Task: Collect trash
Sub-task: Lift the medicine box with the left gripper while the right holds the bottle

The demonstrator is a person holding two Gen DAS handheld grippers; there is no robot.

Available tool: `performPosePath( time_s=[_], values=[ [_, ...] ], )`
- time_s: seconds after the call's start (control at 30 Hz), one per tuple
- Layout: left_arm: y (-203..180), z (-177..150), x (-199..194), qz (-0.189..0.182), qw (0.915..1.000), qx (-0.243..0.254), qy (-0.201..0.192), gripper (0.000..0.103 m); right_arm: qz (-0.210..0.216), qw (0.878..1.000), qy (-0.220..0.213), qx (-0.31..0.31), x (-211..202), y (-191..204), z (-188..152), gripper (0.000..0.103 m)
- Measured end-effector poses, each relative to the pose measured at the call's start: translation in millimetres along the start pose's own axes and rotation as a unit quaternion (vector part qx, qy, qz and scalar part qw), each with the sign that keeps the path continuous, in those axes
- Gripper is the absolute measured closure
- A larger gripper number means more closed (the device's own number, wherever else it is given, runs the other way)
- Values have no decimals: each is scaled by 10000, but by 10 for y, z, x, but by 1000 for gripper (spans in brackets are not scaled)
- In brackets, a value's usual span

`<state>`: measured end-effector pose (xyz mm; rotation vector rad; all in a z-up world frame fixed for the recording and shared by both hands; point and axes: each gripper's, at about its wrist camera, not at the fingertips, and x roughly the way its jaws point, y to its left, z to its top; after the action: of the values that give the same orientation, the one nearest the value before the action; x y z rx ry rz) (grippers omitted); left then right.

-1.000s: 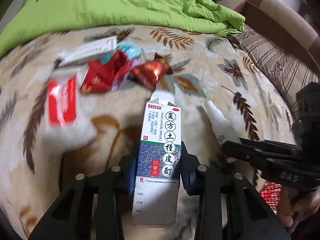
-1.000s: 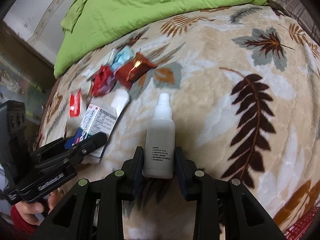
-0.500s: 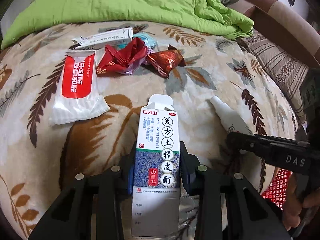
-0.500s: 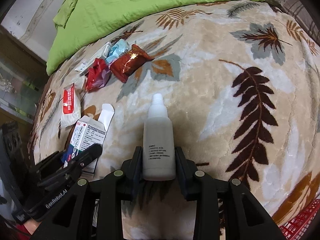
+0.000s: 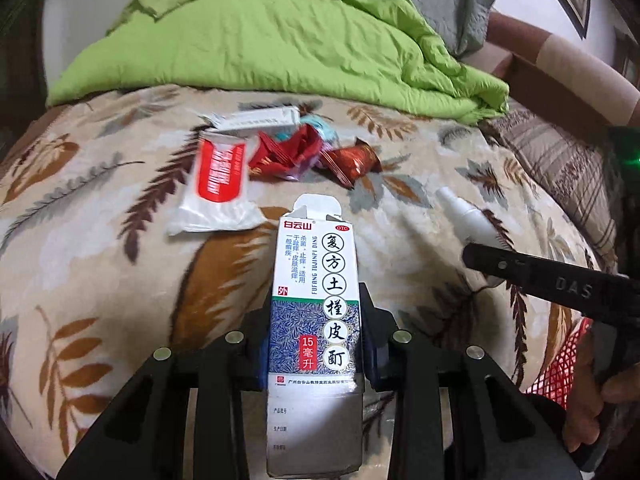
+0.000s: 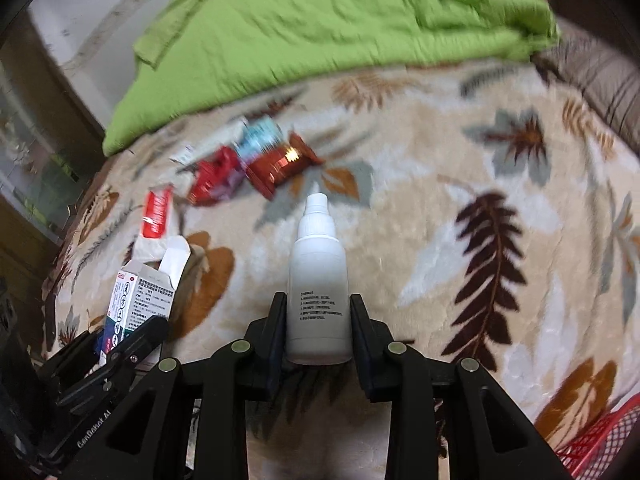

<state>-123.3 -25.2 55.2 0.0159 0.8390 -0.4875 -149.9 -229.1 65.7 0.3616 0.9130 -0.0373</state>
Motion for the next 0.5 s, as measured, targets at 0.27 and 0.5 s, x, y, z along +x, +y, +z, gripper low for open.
performPosePath(
  time_s=[0.27, 0.5],
  values=[
    [130, 56, -72, 510, 9977, -256, -356, 70, -147, 9962, -624, -591, -241, 287, -95, 71],
    [153, 50, -111, 684, 9962, -225, -481, 70, -222, 9945, -636, -804, -230, 379, -131, 71]
  ],
)
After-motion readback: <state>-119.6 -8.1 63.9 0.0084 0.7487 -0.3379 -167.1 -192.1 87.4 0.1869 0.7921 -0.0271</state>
